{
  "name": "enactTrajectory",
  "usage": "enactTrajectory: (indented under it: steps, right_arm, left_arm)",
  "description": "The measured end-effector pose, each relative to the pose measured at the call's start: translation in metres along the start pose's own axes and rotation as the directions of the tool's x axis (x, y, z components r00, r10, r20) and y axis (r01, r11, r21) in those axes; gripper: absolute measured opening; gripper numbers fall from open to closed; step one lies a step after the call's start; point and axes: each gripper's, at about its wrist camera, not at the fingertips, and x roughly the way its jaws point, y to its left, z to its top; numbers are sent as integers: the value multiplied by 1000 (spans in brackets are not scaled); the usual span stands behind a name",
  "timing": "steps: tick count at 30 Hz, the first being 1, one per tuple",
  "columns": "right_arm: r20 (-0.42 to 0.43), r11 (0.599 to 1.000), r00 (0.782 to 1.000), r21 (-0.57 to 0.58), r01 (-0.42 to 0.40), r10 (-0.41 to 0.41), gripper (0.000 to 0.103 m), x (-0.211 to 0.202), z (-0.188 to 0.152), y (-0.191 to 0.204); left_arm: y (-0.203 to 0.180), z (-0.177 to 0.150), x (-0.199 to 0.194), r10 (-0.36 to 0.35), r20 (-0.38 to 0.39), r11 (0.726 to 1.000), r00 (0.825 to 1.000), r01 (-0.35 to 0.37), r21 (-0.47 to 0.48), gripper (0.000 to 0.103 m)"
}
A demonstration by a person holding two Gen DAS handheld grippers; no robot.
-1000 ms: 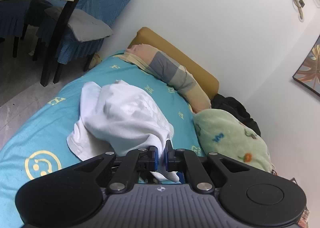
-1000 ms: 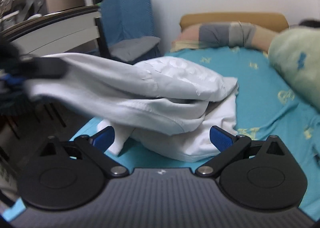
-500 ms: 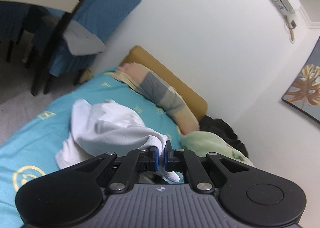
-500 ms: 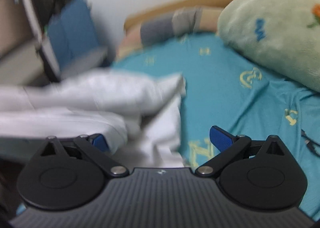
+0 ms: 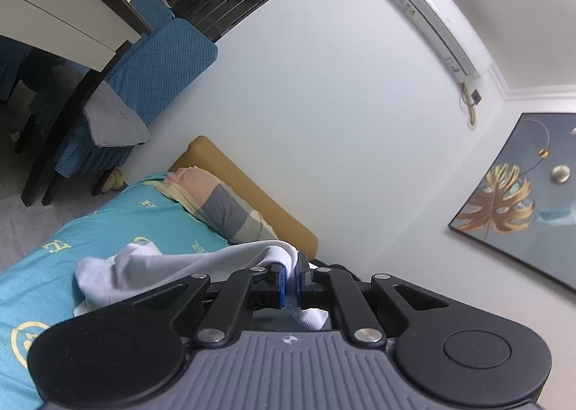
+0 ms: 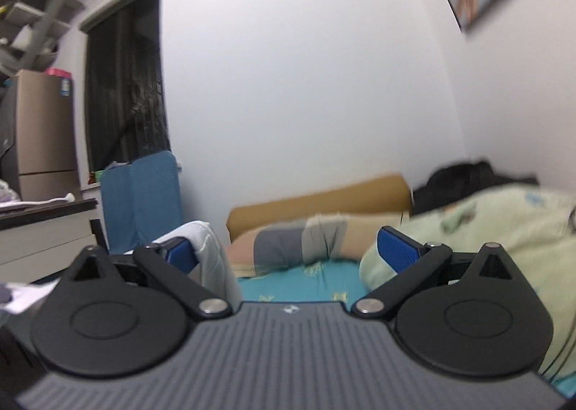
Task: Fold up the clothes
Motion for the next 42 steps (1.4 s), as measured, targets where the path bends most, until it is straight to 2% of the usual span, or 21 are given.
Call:
enactTrajectory:
  steps: [2, 4, 7, 10, 13, 15, 17, 21, 23, 25, 27, 28, 32, 34, 36, 38, 41, 42]
  right_arm:
    - [-19, 1000, 1000, -31, 4, -5, 103, -4, -3, 0]
    - [-39, 998, 999, -62, 8, -10, 103, -8, -5, 0]
    - [-67, 994, 998, -109, 12, -20, 103, -13, -9, -1]
    - [-88, 994, 996, -106, -6, -3, 103, -10, -11, -3]
    - [-81, 996, 997, -80, -25, 19, 103, -6, -9, -6]
    - [-75, 997, 997, -73, -32, 27, 103, -5, -9, -7]
    - [-80, 997, 996, -65, -37, 32, 103, -6, -10, -7]
    - [-92, 998, 995, -36, -51, 47, 103, -6, -12, -11]
    - [-94, 998, 994, -28, -57, 54, 103, -5, -12, -11]
    - [-92, 998, 994, -24, -63, 60, 103, -5, -12, -11]
    - [-91, 997, 993, -22, -71, 69, 103, -5, -13, -9]
    - [-92, 997, 993, -22, -77, 74, 103, -5, -13, -8]
    - [-103, 996, 991, -15, -87, 85, 103, -4, -14, -5]
    - [-107, 996, 990, -6, -90, 89, 103, -4, -14, -6]
    - [-109, 996, 990, 0, -91, 91, 103, -4, -14, -7]
    - [-111, 996, 990, 3, -87, 87, 103, -5, -13, -8]
    - [-118, 996, 989, 16, -85, 86, 103, -5, -12, -9]
    - [-118, 996, 989, 18, -86, 88, 103, -6, -12, -9]
  left_arm:
    - [3, 1, 1, 13, -46, 1000, 999, -14, -12, 6]
    - [9, -3, 8, 64, -118, 998, 991, -64, 2, 6]
    - [20, -14, 26, 163, -212, 987, 964, -161, 25, 7]
    - [27, -26, 42, 209, -278, 978, 938, -203, 49, 7]
    - [28, -36, 53, 255, -302, 967, 918, -234, 105, 17]
    - [28, -41, 61, 273, -315, 961, 909, -240, 140, 28]
    - [27, -47, 67, 301, -322, 950, 898, -253, 183, 46]
    - [21, -56, 69, 355, -330, 922, 875, -269, 279, 62]
    - [14, -60, 65, 384, -319, 901, 866, -275, 337, 74]
    - [7, -64, 59, 417, -303, 874, 857, -286, 393, 80]
    - [1, -70, 56, 464, -293, 838, 836, -306, 452, 85]
    - [-1, -74, 55, 488, -288, 818, 824, -318, 479, 89]
    - [0, -91, 62, 600, -277, 736, 751, -381, 560, 89]
    - [-2, -99, 66, 626, -270, 703, 732, -380, 601, 89]
    - [-5, -105, 67, 627, -256, 683, 736, -361, 635, 89]
    - [-14, -113, 68, 623, -226, 648, 749, -333, 685, 89]
    - [-28, -127, 69, 606, -171, 592, 777, -297, 749, 93]
    - [-31, -131, 71, 596, -163, 584, 786, -285, 761, 95]
